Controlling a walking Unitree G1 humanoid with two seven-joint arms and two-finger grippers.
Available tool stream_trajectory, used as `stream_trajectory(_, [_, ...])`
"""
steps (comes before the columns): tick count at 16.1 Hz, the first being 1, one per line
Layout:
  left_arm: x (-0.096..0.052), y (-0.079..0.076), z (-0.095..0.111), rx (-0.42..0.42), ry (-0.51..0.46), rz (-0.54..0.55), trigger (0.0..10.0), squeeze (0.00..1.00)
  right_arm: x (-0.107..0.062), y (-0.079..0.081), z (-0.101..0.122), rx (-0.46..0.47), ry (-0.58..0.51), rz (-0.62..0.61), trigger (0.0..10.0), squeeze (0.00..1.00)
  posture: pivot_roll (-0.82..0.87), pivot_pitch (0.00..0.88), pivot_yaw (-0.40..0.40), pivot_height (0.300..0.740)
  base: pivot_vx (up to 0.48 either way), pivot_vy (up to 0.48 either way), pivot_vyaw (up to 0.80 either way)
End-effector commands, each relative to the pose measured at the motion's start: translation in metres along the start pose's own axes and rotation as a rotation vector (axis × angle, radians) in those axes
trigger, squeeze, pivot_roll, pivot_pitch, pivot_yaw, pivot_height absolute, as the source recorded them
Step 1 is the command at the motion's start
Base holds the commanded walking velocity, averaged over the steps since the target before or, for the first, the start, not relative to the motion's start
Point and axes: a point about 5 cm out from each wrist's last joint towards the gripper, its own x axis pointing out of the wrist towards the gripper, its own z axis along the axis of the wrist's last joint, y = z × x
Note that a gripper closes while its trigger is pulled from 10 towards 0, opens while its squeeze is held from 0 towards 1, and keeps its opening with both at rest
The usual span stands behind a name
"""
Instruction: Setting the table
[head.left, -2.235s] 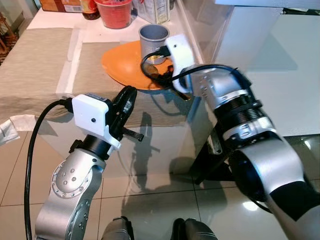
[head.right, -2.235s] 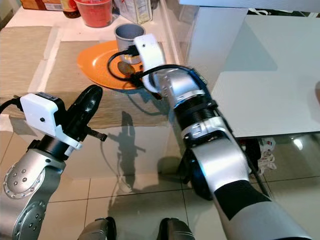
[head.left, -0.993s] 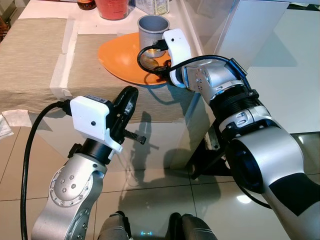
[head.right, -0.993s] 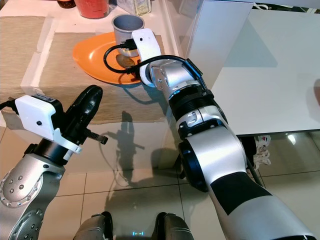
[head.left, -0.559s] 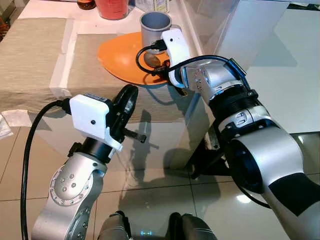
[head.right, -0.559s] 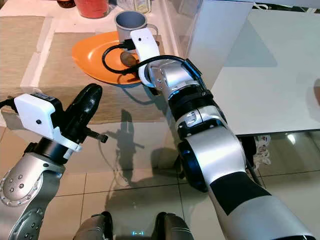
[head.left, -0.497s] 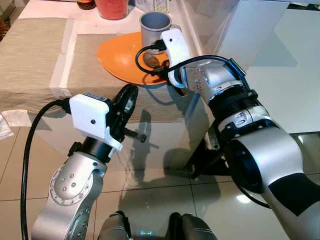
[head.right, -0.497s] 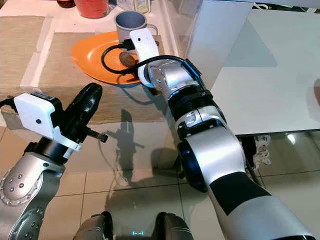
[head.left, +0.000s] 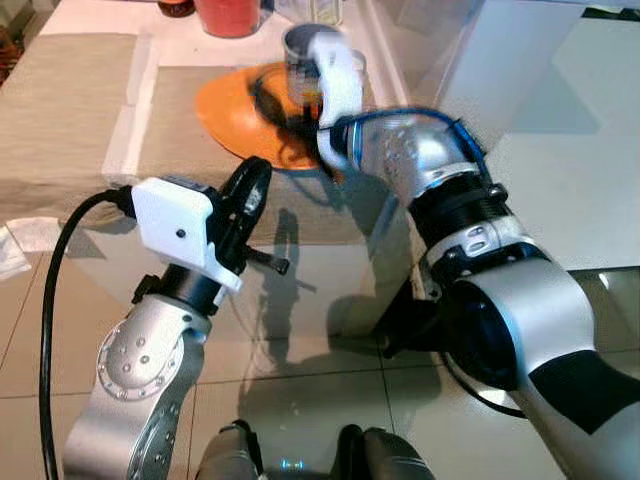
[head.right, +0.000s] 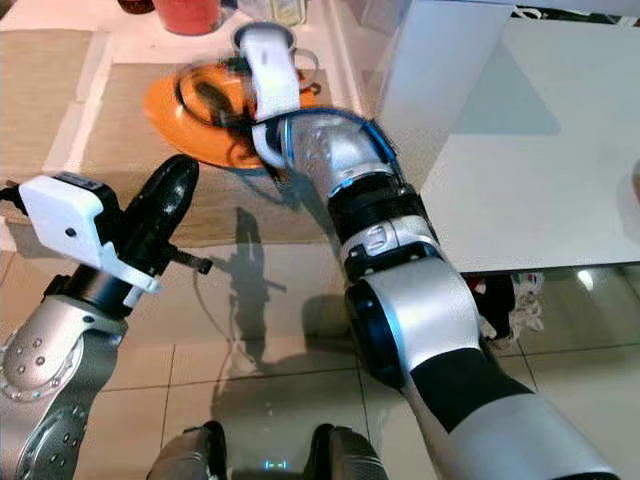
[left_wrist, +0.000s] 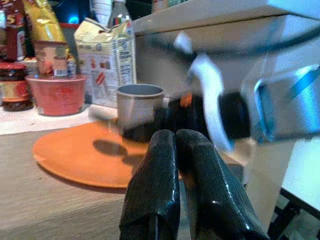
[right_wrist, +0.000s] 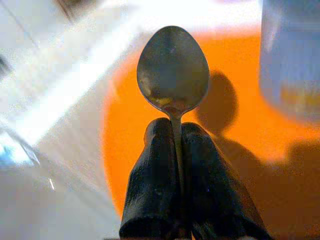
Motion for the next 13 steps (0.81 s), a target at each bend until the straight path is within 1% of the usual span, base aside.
stream_trajectory(1, [0.001,0.004,-0.001,0.014,-0.002,0.031,10.0,0.00,-0.004,0.000,0.009,0.033,-0.098,0.015,10.0,0.00,0.00,0.154,-0.069,0.740,0.000,0.000,0.00])
stream_trajectory(2, [0.002,0.010,-0.003,0.007,0.009,0.070,10.0,0.00,-0.007,-0.001,0.012,0.085,-0.163,0.034,10.0,0.00,0.00,0.144,-0.063,0.740,0.000,0.000,0.00])
stream_trajectory(3, [0.003,0.015,-0.005,-0.001,0.015,0.106,10.0,0.00,-0.009,-0.002,0.012,0.118,-0.193,0.051,10.0,0.00,0.00,0.142,-0.062,0.740,0.000,0.000,0.00])
stream_trajectory(5, [0.005,0.027,-0.009,0.009,0.028,0.193,10.0,0.00,-0.017,-0.003,0.004,0.195,-0.273,0.124,10.0,0.00,0.00,0.133,-0.059,0.740,0.000,0.000,0.00])
stream_trajectory(6, [0.005,0.035,-0.011,0.007,0.028,0.255,10.0,0.00,-0.025,0.003,-0.003,0.231,-0.345,0.224,10.0,0.00,0.00,0.128,-0.058,0.740,0.000,0.000,0.00])
stream_trajectory(7, [0.004,0.041,-0.013,0.012,0.031,0.302,10.0,0.00,-0.032,0.006,-0.006,0.276,-0.398,0.278,10.0,0.00,0.00,0.126,-0.058,0.740,0.000,0.000,0.00])
stream_trajectory(8, [0.003,0.046,-0.014,0.010,0.029,0.341,10.0,0.00,-0.042,0.008,-0.007,0.382,-0.473,0.368,10.0,0.00,0.00,0.123,-0.058,0.740,0.000,0.000,0.00])
stream_trajectory(9, [0.001,0.052,-0.015,-0.011,0.018,0.370,10.0,0.00,-0.057,0.013,-0.009,0.476,-0.548,0.492,10.0,0.00,0.00,0.117,-0.054,0.740,0.000,0.000,0.00])
stream_trajectory(10, [-0.002,0.057,-0.014,-0.045,-0.005,0.389,10.0,0.00,-0.071,0.019,-0.012,0.522,-0.598,0.602,10.0,0.00,0.00,0.116,-0.052,0.740,0.000,0.000,0.00])
stream_trajectory(11, [-0.004,0.060,-0.013,-0.079,-0.025,0.397,10.0,0.00,-0.080,0.023,-0.023,0.520,-0.596,0.638,10.0,0.00,-0.01,0.116,-0.054,0.740,0.000,0.000,0.00])
stream_trajectory(12, [-0.007,0.061,-0.013,-0.096,-0.027,0.383,10.0,0.00,-0.086,0.026,-0.043,0.482,-0.553,0.618,10.0,0.00,-0.01,0.113,-0.052,0.740,0.000,0.000,0.00])
stream_trajectory(13, [-0.009,0.060,-0.013,-0.106,-0.029,0.371,10.0,0.00,-0.088,0.026,-0.056,0.446,-0.502,0.582,10.0,0.00,-0.01,0.111,-0.050,0.740,0.000,-0.274,0.00])
